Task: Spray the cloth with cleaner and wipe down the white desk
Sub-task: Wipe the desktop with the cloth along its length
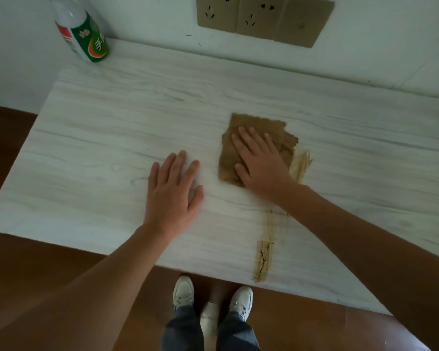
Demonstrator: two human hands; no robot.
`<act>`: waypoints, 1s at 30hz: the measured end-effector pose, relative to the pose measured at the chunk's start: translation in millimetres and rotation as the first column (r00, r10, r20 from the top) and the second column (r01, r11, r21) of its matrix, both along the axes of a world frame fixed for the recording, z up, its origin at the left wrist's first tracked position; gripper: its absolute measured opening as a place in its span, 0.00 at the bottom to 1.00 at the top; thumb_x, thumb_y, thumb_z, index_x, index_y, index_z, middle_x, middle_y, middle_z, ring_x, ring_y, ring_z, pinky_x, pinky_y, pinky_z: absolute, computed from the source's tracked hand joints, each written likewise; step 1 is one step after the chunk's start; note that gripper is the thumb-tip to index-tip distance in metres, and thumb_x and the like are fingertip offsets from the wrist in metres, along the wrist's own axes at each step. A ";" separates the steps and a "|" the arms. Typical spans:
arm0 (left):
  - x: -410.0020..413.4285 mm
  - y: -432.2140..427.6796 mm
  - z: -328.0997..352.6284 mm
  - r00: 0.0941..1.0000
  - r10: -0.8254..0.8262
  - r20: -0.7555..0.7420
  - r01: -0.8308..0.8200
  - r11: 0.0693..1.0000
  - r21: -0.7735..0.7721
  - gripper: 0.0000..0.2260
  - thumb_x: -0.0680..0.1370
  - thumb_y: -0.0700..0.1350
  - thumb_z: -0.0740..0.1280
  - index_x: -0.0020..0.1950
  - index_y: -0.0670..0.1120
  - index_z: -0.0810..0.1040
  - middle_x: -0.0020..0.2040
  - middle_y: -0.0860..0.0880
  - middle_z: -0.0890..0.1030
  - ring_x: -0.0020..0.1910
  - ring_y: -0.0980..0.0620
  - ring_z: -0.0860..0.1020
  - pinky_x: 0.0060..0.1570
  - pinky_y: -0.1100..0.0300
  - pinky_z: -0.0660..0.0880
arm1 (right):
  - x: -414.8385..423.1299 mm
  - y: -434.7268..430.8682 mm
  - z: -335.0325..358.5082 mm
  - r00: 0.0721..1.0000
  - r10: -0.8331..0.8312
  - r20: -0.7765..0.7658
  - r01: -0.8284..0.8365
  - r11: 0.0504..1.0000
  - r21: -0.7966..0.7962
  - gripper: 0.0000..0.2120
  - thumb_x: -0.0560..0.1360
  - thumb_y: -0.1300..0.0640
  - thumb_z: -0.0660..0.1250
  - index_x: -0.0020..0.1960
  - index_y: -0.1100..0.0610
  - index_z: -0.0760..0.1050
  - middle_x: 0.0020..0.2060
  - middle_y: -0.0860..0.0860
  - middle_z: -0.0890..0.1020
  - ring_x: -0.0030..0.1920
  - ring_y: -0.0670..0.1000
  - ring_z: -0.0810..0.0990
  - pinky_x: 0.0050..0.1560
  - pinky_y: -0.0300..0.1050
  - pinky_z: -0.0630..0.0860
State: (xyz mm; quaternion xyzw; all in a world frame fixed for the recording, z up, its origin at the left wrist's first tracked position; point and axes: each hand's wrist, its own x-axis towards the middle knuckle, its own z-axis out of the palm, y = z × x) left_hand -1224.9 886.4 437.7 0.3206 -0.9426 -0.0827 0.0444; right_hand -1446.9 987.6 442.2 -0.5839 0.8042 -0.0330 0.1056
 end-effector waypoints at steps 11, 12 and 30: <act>2.2 -3.4 -7.6 0.997 0.001 -0.076 -0.003 1.000 -0.022 0.25 0.82 0.55 0.59 0.77 0.47 0.73 0.80 0.43 0.68 0.80 0.41 0.64 0.78 0.39 0.59 | -115.4 -74.3 -3.5 0.989 -0.143 0.038 0.146 0.984 -0.097 0.31 0.81 0.41 0.49 0.80 0.53 0.59 0.79 0.54 0.62 0.78 0.57 0.59 0.78 0.55 0.53; 2.0 -3.5 -8.3 0.997 0.003 -0.081 -0.005 1.000 -0.023 0.25 0.82 0.55 0.59 0.76 0.47 0.73 0.80 0.43 0.68 0.80 0.41 0.64 0.78 0.39 0.59 | -126.8 -84.1 -4.2 0.980 -0.192 0.042 0.196 0.974 -0.115 0.29 0.82 0.43 0.51 0.80 0.53 0.59 0.79 0.54 0.62 0.78 0.57 0.59 0.78 0.54 0.53; 0.6 -4.9 -8.6 0.998 0.008 -0.066 -0.010 1.000 -0.028 0.25 0.81 0.55 0.60 0.76 0.48 0.73 0.80 0.44 0.68 0.80 0.41 0.65 0.77 0.38 0.61 | -137.8 -87.7 -7.9 0.998 0.051 0.036 -0.046 0.990 -0.132 0.30 0.81 0.40 0.54 0.80 0.52 0.60 0.78 0.53 0.63 0.78 0.57 0.61 0.78 0.55 0.54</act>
